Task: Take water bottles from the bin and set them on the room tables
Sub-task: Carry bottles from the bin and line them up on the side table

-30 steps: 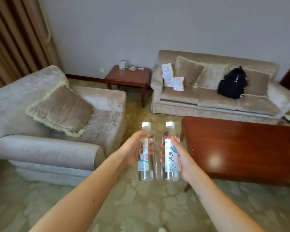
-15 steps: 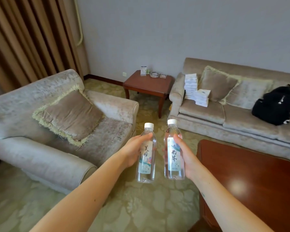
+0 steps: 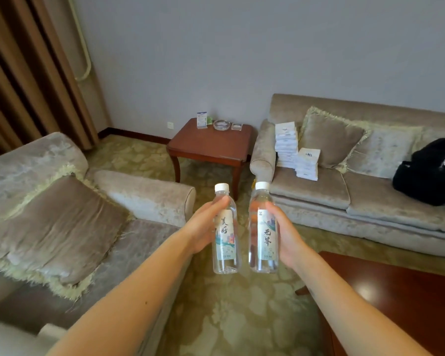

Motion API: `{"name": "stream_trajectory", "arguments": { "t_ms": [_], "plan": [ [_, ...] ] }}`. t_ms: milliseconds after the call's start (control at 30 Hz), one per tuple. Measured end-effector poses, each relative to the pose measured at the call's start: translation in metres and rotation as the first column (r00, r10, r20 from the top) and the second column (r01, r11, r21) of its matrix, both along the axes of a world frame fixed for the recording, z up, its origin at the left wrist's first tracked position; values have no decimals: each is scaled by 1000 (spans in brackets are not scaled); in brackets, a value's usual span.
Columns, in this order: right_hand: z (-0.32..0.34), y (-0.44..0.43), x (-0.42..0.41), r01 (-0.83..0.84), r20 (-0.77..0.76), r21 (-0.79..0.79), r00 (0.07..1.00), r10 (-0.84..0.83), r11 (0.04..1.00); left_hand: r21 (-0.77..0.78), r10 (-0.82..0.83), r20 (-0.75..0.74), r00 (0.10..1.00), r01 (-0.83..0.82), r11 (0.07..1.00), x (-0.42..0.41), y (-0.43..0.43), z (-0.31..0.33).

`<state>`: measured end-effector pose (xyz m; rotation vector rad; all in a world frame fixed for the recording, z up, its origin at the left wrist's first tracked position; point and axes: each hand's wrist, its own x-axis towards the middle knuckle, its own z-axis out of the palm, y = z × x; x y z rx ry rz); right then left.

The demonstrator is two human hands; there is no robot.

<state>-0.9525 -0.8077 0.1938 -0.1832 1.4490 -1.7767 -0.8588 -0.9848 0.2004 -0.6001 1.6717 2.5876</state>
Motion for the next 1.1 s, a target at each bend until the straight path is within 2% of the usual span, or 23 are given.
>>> {"name": "stream_trajectory", "arguments": {
  "t_ms": [267, 433, 533, 633, 767, 867, 1000, 1100],
  "plan": [
    [-4, -75, -126, 34, 33, 25, 999, -35, 999, 33, -55, -30, 998, 56, 998, -124, -83, 8],
    [-9, -122, -202, -61, 50, 45, 997, 59, 997, -12, -24, 22, 999, 24, 1000, -192, -126, -5],
    [-13, -155, -258, -108, 1, 78, 994, 108, 991, -83, 3, 58, 998, 2, 997, -244, -151, -13],
    [-13, -189, -319, -151, -21, 35, 988, 152, 988, -143, -13, 19, 1000, 16, 990, -304, -179, -14],
    [-3, -228, -405, -189, -111, 3, 976, 188, 982, -140, 18, -37, 999, -23, 990, -383, -214, -5],
    [6, -254, -464, -241, -199, 53, 948, 247, 969, -125, 88, -66, 994, -96, 988, -435, -242, -6],
    [10, -284, -528, -259, -211, 76, 939, 270, 963, -136, 188, -46, 981, -192, 972, -490, -274, -9],
    [9, -310, -568, -261, -209, 77, 939, 272, 962, -197, 198, -18, 980, -198, 960, -527, -299, -11]
  ]
}}
